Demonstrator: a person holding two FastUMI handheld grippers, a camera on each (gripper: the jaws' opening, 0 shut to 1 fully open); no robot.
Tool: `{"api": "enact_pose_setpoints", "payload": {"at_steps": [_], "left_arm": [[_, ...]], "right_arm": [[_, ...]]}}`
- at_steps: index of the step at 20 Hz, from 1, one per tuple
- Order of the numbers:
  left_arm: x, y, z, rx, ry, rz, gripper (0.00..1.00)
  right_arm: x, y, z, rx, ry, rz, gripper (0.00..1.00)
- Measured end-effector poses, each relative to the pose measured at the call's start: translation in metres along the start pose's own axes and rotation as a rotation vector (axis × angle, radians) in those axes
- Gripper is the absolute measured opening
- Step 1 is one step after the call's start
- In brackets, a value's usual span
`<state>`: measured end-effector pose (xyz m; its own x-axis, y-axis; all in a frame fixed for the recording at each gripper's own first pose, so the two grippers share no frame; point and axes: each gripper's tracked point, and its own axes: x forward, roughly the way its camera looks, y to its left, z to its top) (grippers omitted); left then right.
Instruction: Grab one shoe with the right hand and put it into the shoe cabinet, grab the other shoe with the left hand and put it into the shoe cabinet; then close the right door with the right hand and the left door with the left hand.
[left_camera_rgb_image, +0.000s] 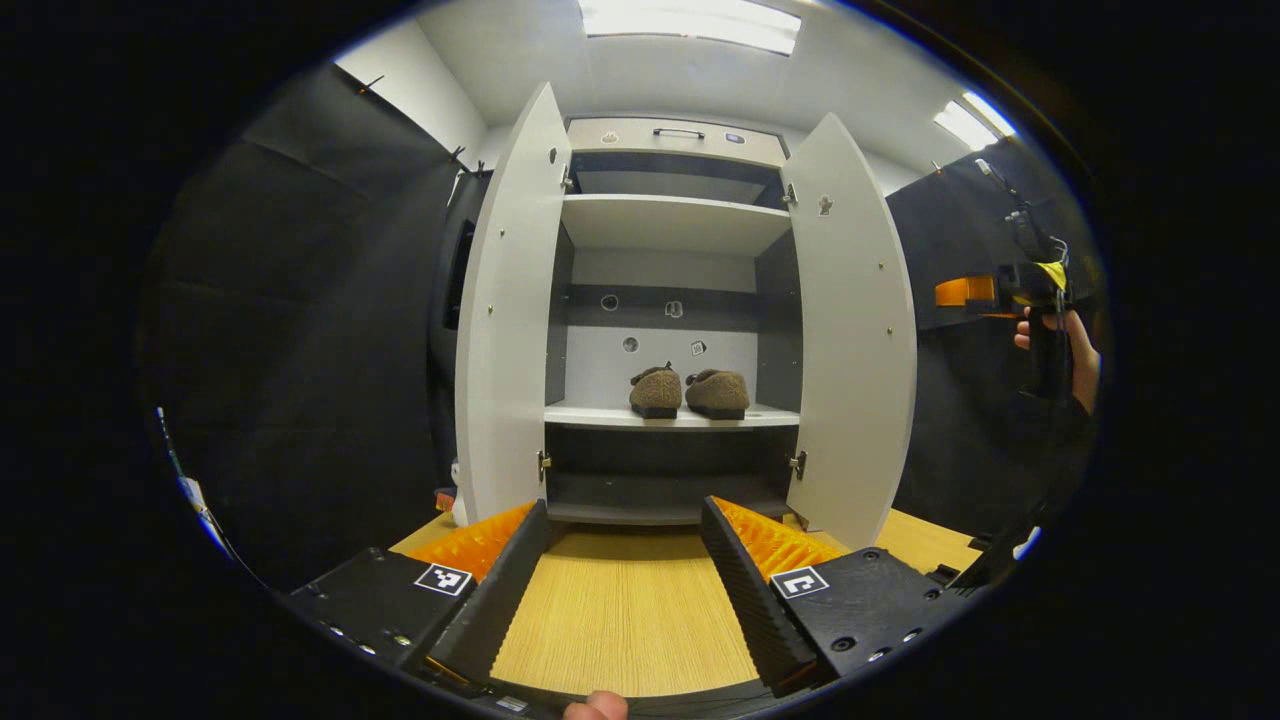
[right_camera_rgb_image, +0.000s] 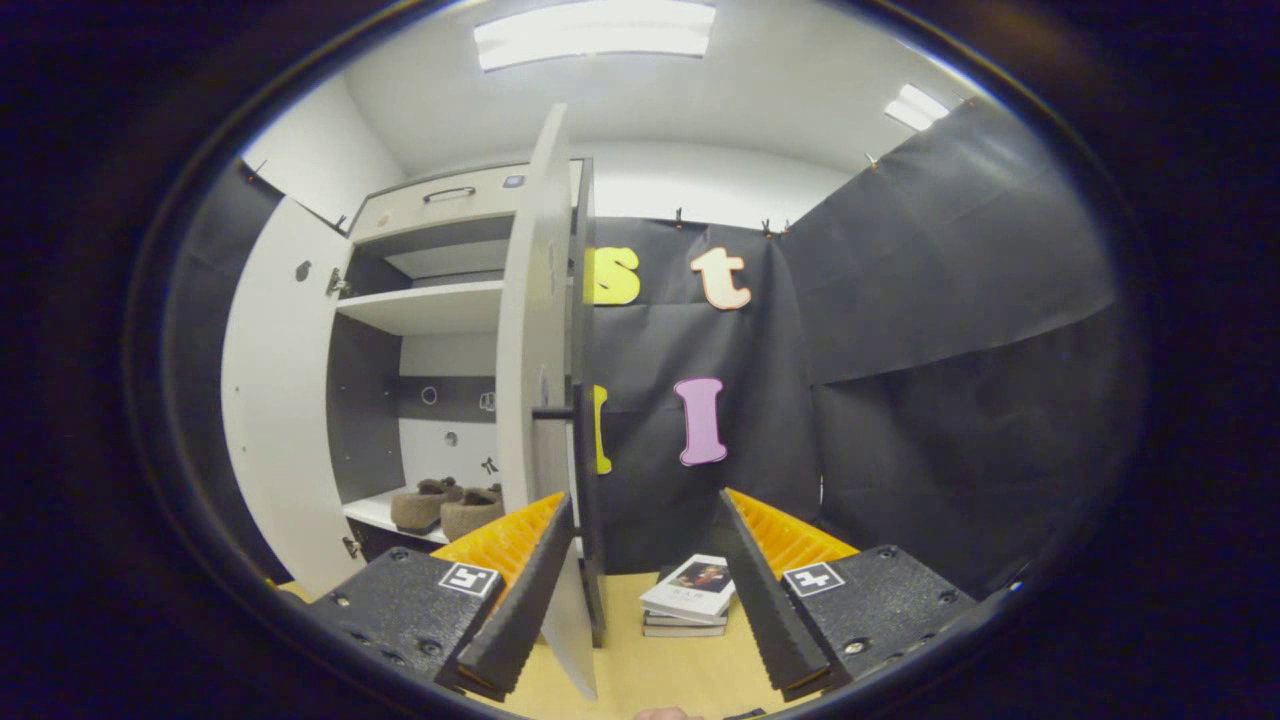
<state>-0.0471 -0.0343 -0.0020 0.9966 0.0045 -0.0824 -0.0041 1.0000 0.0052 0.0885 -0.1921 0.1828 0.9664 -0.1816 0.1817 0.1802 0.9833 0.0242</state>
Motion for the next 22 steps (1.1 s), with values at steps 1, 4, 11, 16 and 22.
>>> {"api": "enact_pose_setpoints", "payload": {"at_steps": [1,4,11,16,22], "left_arm": [[-0.001,0.001,-0.002,-0.004,0.006,0.005,0.93],[0.0,0.004,-0.003,-0.001,0.014,0.014,0.93],[0.001,0.003,-0.008,0.005,0.036,0.015,0.93],[0.006,0.004,-0.007,0.0,0.029,0.001,0.93],[0.006,0.007,-0.006,0.017,0.028,-0.001,0.93]], "right_arm": [[0.012,-0.006,0.002,-0.007,-0.001,-0.009,0.91],[0.045,-0.014,0.003,-0.011,0.005,-0.028,0.92],[0.066,-0.003,-0.002,0.046,0.035,0.02,0.84],[0.056,0.023,0.001,-0.001,0.015,0.043,0.9],[0.057,0.093,-0.001,-0.029,0.001,0.16,0.9]]}}
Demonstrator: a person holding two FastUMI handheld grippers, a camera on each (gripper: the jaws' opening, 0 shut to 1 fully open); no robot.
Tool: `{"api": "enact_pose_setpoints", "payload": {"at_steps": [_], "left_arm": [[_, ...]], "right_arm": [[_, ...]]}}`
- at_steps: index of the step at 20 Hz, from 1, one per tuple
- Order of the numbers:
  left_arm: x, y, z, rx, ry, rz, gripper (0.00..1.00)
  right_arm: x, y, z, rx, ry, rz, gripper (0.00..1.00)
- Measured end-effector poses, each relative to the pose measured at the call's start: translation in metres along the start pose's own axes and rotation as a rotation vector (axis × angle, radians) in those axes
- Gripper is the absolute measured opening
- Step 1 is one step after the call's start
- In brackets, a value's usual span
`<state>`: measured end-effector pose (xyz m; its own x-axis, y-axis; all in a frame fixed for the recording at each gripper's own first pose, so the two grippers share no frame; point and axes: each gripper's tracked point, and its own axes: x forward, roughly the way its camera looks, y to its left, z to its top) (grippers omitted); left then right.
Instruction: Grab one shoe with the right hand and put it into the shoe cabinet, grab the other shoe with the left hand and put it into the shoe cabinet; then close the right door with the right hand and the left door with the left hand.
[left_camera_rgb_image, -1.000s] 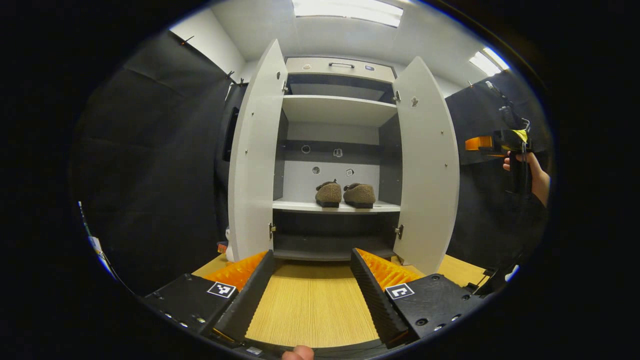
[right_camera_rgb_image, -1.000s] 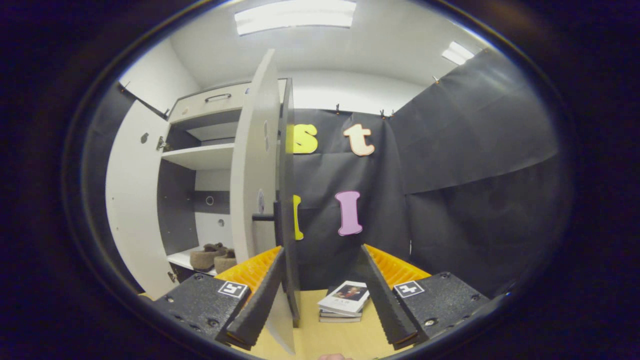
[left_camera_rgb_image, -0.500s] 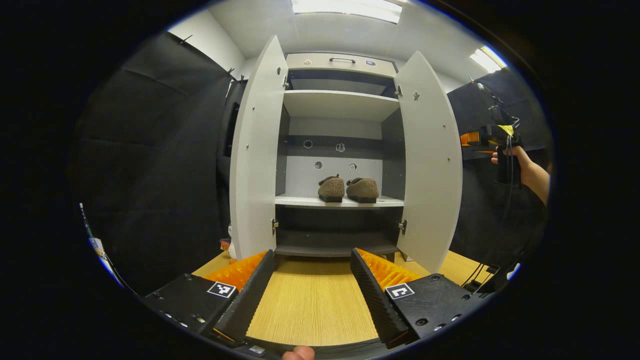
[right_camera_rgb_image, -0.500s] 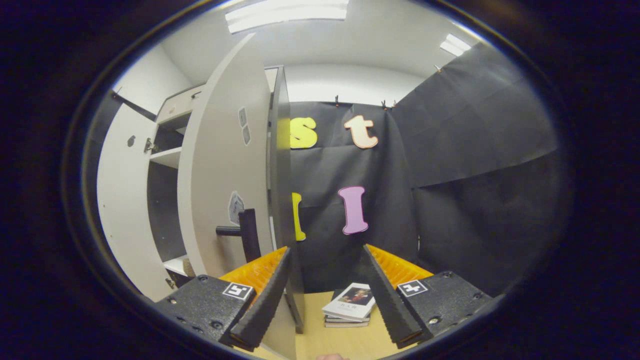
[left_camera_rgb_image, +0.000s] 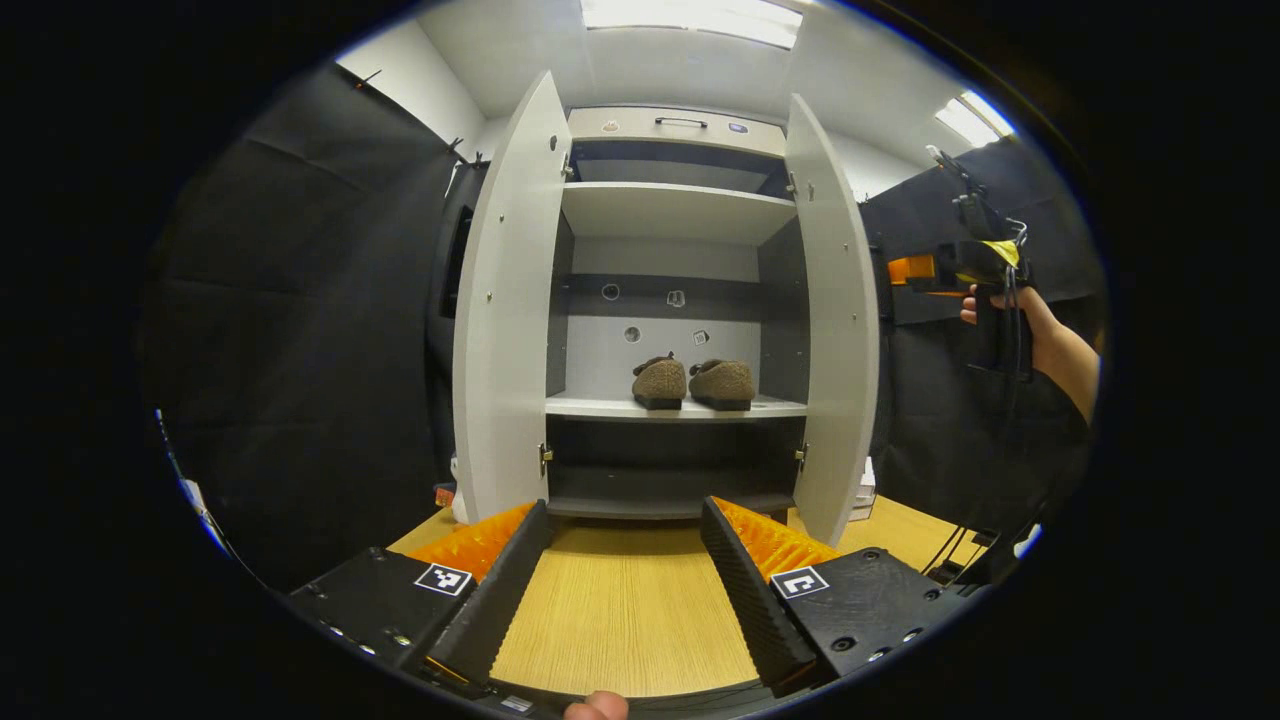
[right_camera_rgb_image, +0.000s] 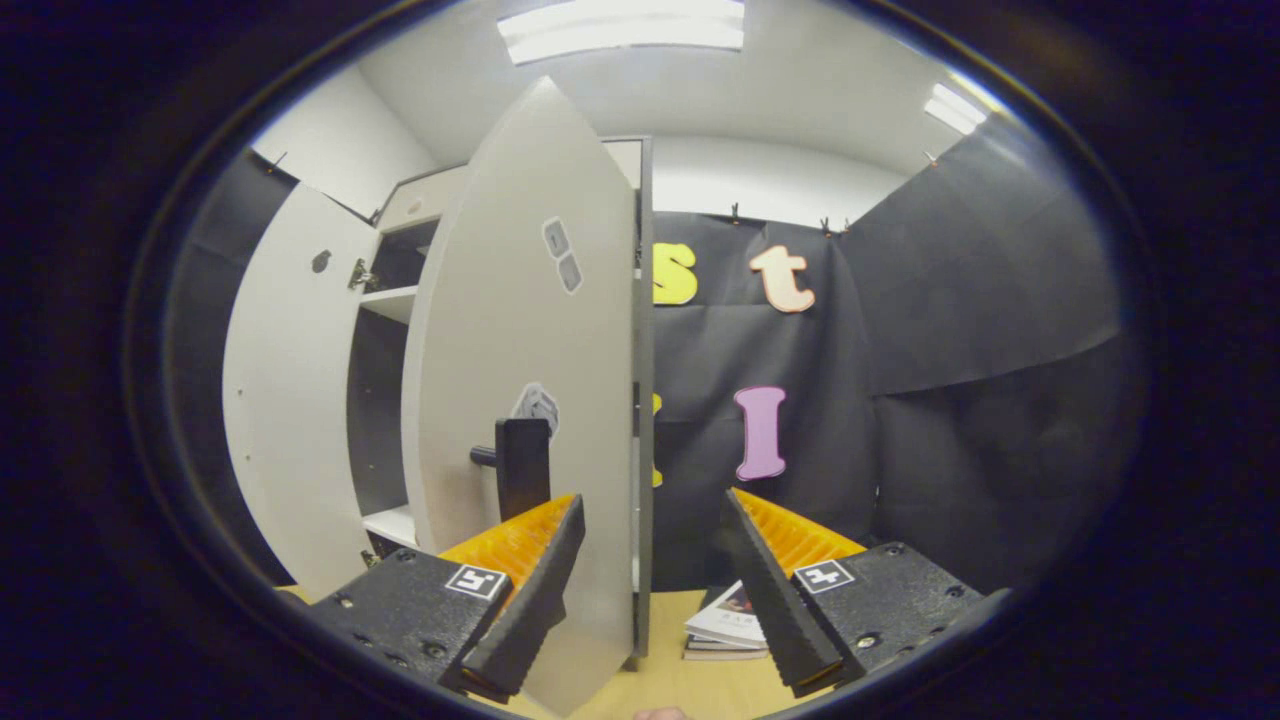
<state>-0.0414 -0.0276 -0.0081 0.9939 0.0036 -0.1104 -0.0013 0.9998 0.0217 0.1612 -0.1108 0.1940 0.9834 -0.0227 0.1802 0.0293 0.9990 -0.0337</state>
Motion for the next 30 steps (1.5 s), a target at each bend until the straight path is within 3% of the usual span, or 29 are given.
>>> {"api": "enact_pose_setpoints", "payload": {"at_steps": [8,9,11,12,15,16,17,18,21,30], "left_arm": [[0.003,0.019,-0.001,0.016,0.011,0.027,0.93],[0.002,0.02,-0.002,0.018,0.016,0.03,0.93],[0.0,0.022,-0.002,0.019,0.018,0.037,0.93],[-0.001,0.022,-0.002,0.018,0.019,0.039,0.93],[-0.001,0.024,-0.002,0.001,0.022,0.042,0.93],[-0.002,0.026,-0.001,-0.008,0.022,0.049,0.93],[-0.002,0.031,0.001,-0.017,0.021,0.058,0.93],[-0.001,0.037,0.002,-0.023,0.018,0.073,0.93],[0.003,0.054,0.009,-0.023,0.011,0.111,0.93],[0.012,0.06,0.029,-0.006,-0.033,0.111,0.93]], "right_arm": [[0.043,0.073,-0.008,0.017,-0.003,0.096,0.91],[0.05,0.081,-0.013,0.013,0.002,0.099,0.87],[0.064,0.09,-0.021,-0.001,0.012,0.092,0.92],[0.067,0.092,-0.023,0.0,0.014,0.089,0.87],[0.063,0.09,-0.023,0.03,0.014,0.075,0.87],[0.057,0.088,-0.025,0.032,0.011,0.07,0.92],[0.046,0.082,-0.025,0.029,0.004,0.056,0.88],[0.03,0.075,-0.026,0.025,-0.008,0.044,0.92],[-0.017,0.067,-0.036,0.017,-0.041,0.02,0.92],[-0.128,0.085,-0.125,-0.039,0.034,0.004,0.92]]}}
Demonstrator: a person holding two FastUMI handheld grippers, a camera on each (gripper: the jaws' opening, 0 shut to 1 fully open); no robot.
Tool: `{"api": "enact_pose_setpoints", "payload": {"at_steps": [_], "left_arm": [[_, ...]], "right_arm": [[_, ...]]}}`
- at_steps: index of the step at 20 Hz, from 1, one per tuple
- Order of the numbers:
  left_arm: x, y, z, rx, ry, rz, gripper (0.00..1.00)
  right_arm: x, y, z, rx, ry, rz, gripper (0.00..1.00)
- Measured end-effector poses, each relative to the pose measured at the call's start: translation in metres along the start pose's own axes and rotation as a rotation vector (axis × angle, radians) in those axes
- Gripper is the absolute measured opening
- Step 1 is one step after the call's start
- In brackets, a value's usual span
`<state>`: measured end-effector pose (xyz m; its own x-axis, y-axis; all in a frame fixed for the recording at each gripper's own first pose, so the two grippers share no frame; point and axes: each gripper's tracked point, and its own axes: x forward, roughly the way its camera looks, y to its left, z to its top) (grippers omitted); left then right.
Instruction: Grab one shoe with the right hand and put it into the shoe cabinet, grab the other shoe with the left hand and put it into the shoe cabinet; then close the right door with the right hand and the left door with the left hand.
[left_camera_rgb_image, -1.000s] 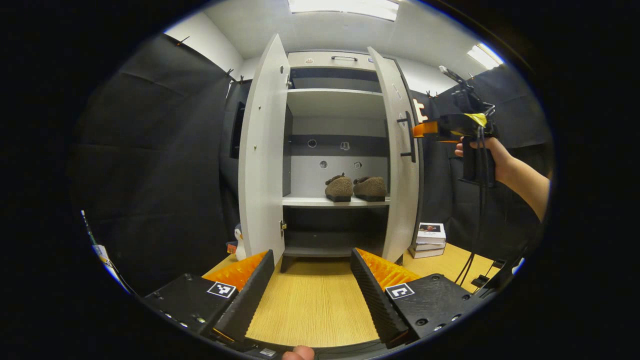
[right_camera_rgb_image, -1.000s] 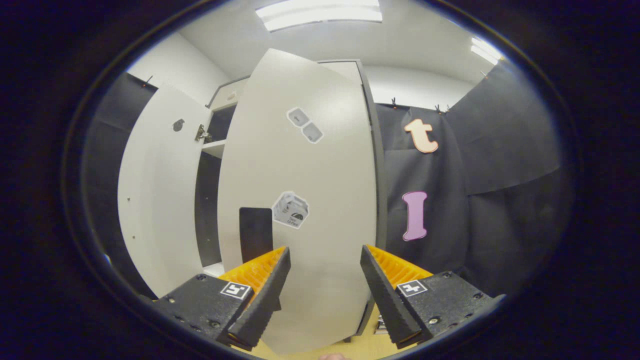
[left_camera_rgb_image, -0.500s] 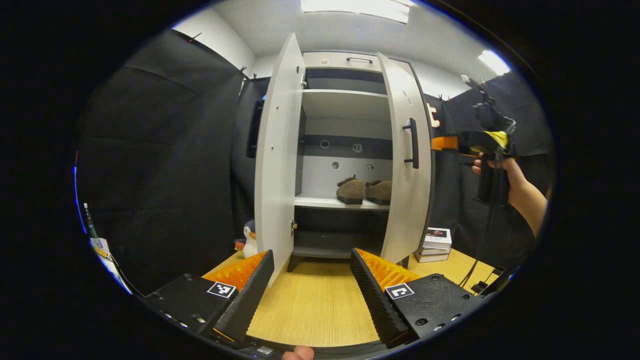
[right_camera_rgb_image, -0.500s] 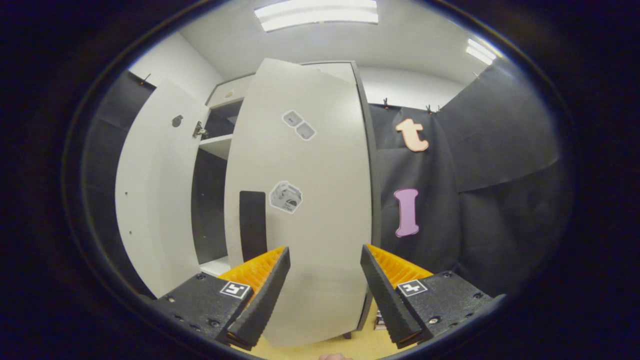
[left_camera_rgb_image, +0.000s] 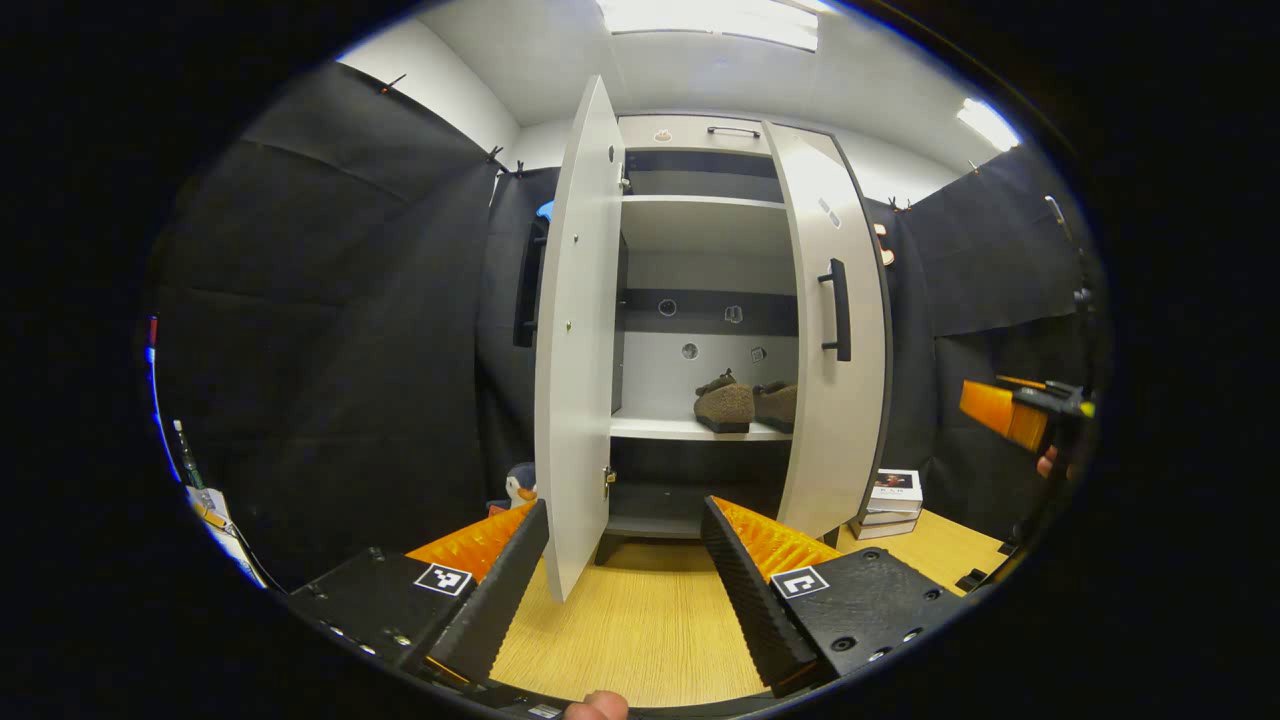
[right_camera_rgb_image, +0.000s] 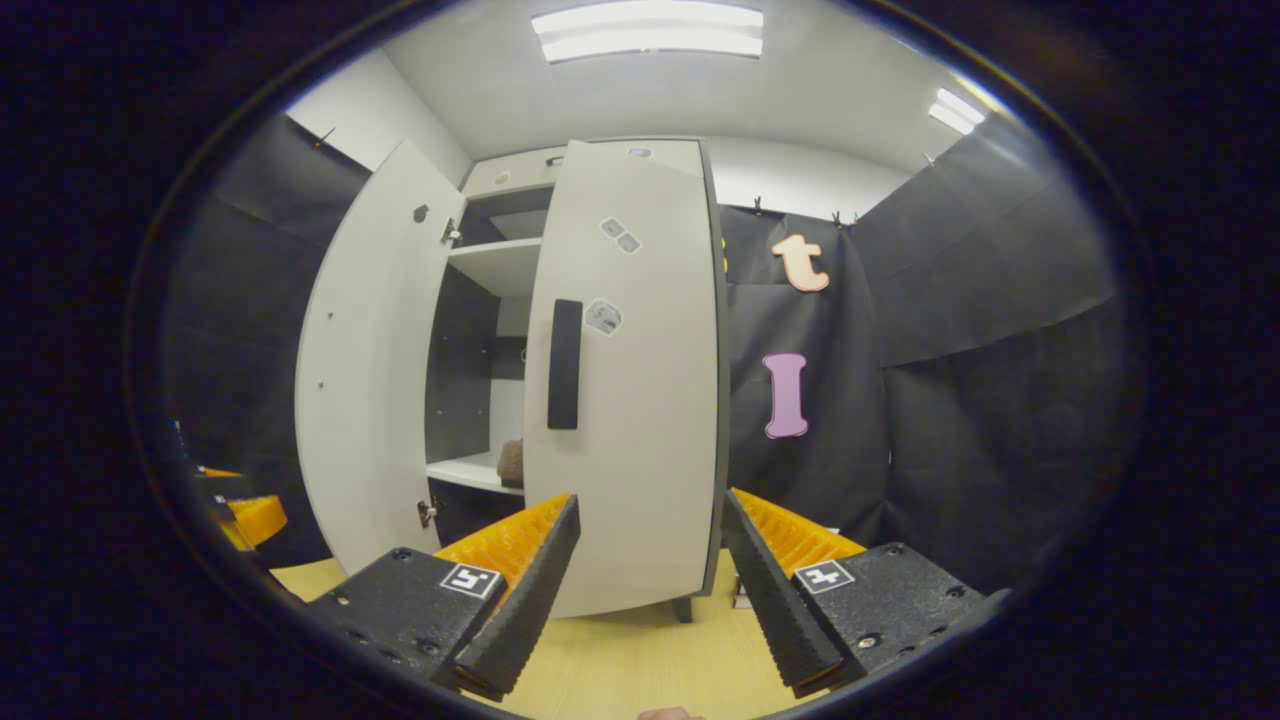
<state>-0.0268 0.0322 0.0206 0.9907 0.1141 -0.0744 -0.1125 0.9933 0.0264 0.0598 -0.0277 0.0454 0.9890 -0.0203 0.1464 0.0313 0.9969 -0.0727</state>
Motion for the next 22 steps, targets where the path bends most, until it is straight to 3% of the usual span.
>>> {"api": "enact_pose_setpoints", "payload": {"at_steps": [5,10,11,16,22], "left_arm": [[-0.003,0.0,0.005,-0.02,-0.004,-0.002,0.93],[0.004,0.053,0.026,-0.037,-0.033,0.124,0.93],[0.009,0.071,0.035,-0.032,-0.052,0.151,0.93],[0.044,0.149,0.088,0.008,-0.117,0.258,0.92],[0.108,0.19,0.131,-0.064,-0.122,0.234,0.93]], "right_arm": [[-0.031,0.026,-0.043,0.048,0.049,0.027,0.92],[-0.043,0.042,-0.066,0.051,0.111,0.063,0.88],[-0.044,0.042,-0.066,0.054,0.111,0.068,0.92],[-0.047,0.038,-0.062,0.068,0.102,0.061,0.92],[-0.048,0.031,-0.06,0.068,0.108,0.039,0.92]]}}
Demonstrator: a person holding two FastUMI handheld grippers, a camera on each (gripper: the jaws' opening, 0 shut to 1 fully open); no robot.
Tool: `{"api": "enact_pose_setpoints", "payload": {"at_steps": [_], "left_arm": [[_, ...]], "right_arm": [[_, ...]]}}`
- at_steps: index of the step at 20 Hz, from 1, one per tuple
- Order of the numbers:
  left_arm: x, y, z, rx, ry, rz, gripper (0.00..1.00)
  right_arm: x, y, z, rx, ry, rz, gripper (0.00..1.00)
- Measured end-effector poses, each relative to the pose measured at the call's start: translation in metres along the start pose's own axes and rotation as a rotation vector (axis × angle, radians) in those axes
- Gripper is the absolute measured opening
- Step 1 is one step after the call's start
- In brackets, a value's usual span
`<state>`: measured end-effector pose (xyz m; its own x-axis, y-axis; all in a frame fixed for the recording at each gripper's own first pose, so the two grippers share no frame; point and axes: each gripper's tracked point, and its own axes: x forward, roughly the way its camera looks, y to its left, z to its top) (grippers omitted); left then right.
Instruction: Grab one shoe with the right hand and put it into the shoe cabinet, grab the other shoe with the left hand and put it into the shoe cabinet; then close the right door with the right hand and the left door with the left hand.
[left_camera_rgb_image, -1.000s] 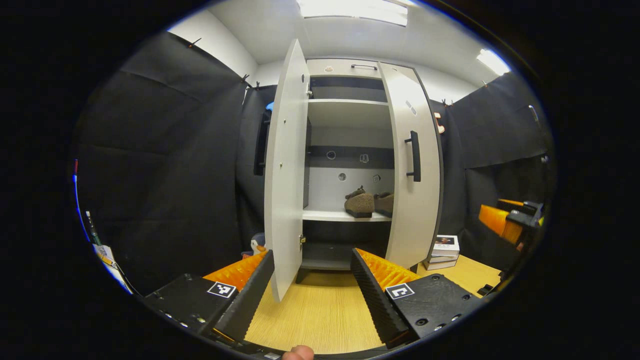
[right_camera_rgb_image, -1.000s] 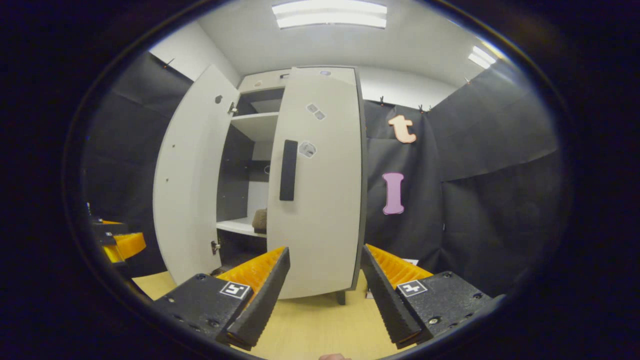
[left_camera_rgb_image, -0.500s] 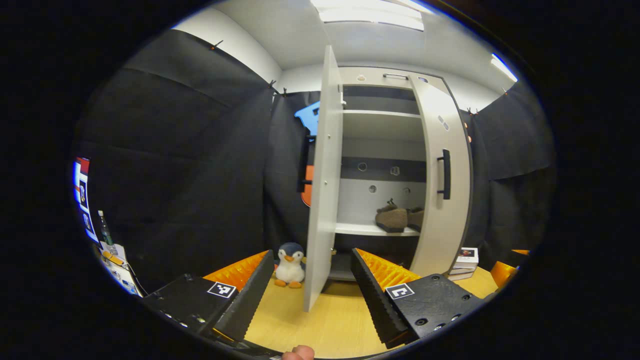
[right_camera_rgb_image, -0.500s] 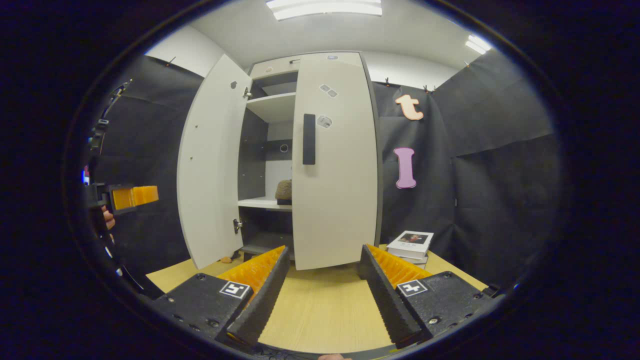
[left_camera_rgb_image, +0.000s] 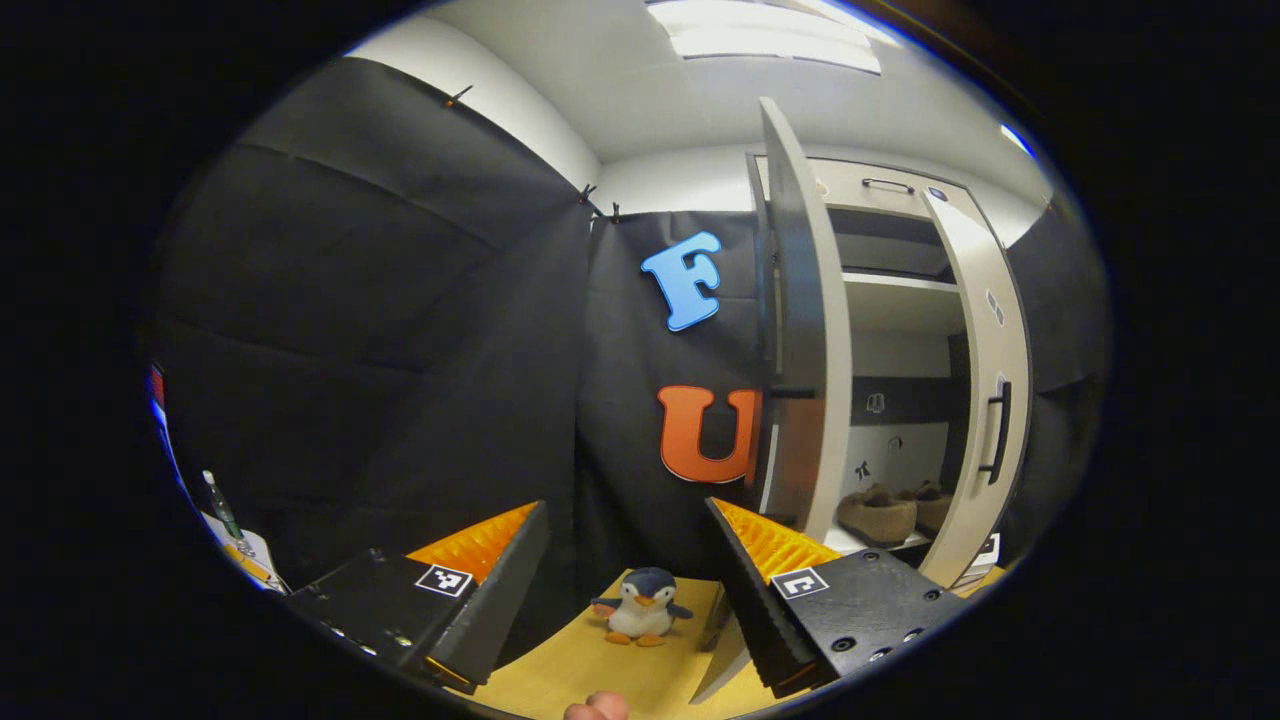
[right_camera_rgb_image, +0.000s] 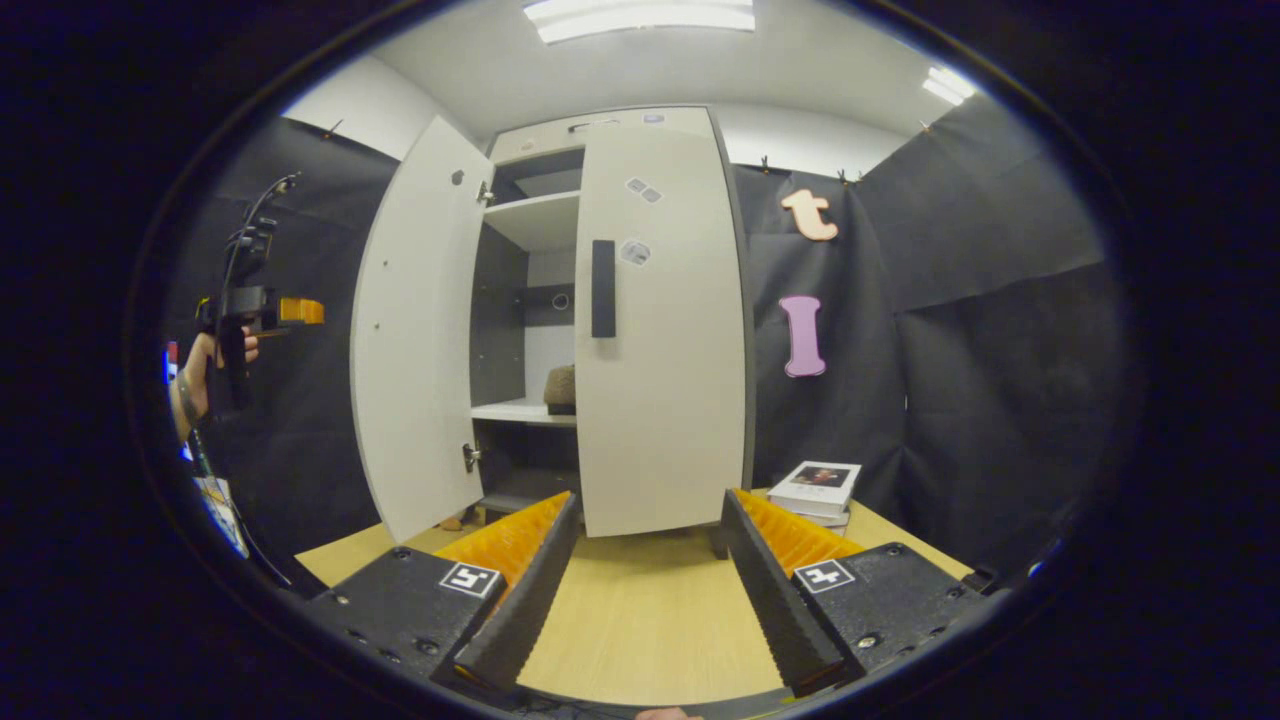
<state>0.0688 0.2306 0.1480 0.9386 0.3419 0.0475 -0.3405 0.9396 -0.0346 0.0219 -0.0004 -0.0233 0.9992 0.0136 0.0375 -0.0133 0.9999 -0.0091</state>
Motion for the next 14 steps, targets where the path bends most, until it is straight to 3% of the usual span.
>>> {"api": "enact_pose_setpoints", "payload": {"at_steps": [9,14], "left_arm": [[0.043,-0.012,-0.003,0.024,0.023,-0.027,0.92],[0.044,-0.015,-0.006,-0.027,0.049,-0.036,0.92]], "right_arm": [[0.003,-0.018,0.004,0.011,0.008,-0.053,0.92],[0.01,-0.02,0.006,0.021,0.009,-0.053,0.92]]}}
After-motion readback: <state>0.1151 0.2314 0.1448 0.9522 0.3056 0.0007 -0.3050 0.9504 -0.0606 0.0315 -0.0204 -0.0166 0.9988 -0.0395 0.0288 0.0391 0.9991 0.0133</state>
